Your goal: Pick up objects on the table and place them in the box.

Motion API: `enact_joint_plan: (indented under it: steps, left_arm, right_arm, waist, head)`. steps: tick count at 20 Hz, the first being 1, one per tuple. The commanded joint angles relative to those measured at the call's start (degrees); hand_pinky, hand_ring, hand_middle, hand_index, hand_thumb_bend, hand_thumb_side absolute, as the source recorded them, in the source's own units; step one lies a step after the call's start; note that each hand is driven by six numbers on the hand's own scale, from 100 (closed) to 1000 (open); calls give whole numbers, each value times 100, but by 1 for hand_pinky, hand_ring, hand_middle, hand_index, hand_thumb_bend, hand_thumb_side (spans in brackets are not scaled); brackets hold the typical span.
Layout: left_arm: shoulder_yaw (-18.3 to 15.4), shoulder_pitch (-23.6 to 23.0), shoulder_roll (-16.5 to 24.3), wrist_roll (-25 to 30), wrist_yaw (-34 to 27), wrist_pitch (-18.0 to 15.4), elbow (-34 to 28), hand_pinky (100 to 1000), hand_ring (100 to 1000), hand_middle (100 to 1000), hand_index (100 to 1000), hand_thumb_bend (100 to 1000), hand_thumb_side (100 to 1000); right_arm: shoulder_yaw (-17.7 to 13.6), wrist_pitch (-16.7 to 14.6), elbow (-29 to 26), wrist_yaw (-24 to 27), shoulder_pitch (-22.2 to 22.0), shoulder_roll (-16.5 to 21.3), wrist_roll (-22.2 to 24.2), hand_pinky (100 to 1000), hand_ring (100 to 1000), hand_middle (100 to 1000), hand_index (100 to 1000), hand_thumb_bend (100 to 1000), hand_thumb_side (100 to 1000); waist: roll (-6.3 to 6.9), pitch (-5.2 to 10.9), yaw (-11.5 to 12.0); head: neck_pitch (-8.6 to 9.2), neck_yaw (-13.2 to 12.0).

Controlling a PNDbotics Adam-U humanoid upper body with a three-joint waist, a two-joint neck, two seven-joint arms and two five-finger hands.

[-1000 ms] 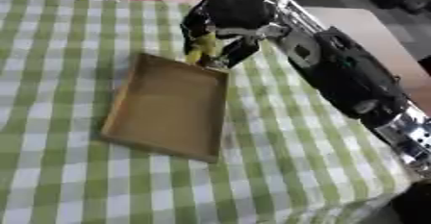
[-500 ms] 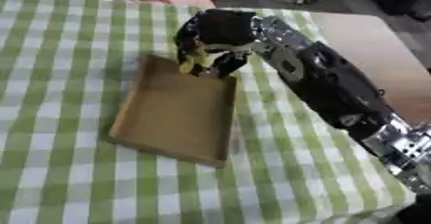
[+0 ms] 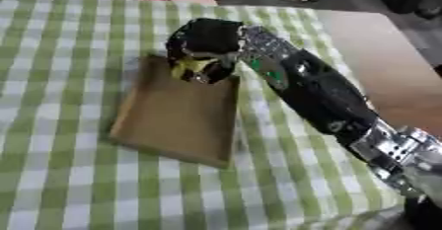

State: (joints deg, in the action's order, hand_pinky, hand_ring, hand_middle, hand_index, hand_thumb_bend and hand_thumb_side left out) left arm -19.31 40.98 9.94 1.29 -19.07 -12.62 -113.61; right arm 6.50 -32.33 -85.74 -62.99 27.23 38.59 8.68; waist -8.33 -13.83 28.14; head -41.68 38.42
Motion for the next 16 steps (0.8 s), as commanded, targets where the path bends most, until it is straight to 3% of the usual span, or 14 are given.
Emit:
enact_joint_plan:
  steps: [1,6,10,16]
  left_arm:
    - [31,118,34,-20,5,26,-98,689,752,761,612,155,535]
    - [35,74,7,-39,31,101,-98,689,753,761,612,157,539]
    - [69,50,118,-57,38,96,-98,688,751,758,612,157,509]
    - [105,126,605,-82,104,-148,-98,683,745,747,618,179,423]
  right_arm:
    - [19,306,7,-591,64,60,-170,425,604,512,631,100,100]
    - [126,395,-253,-1089,-24,69,-423,443,624,522,642,100,100]
    - [242,250,-640,-1042,-209,22,-411,451,625,519,640,100,100]
    - [382,65,-1290,-782,-438,-34,-343,444,608,515,637,100,100]
  waist:
    - [40,124,7]
    - [48,223,10]
    - [86,318,-16]
    - [173,385,-57]
  head:
    - [-76,38]
    - [-168,55]
    - [-232,29]
    - [-244,38]
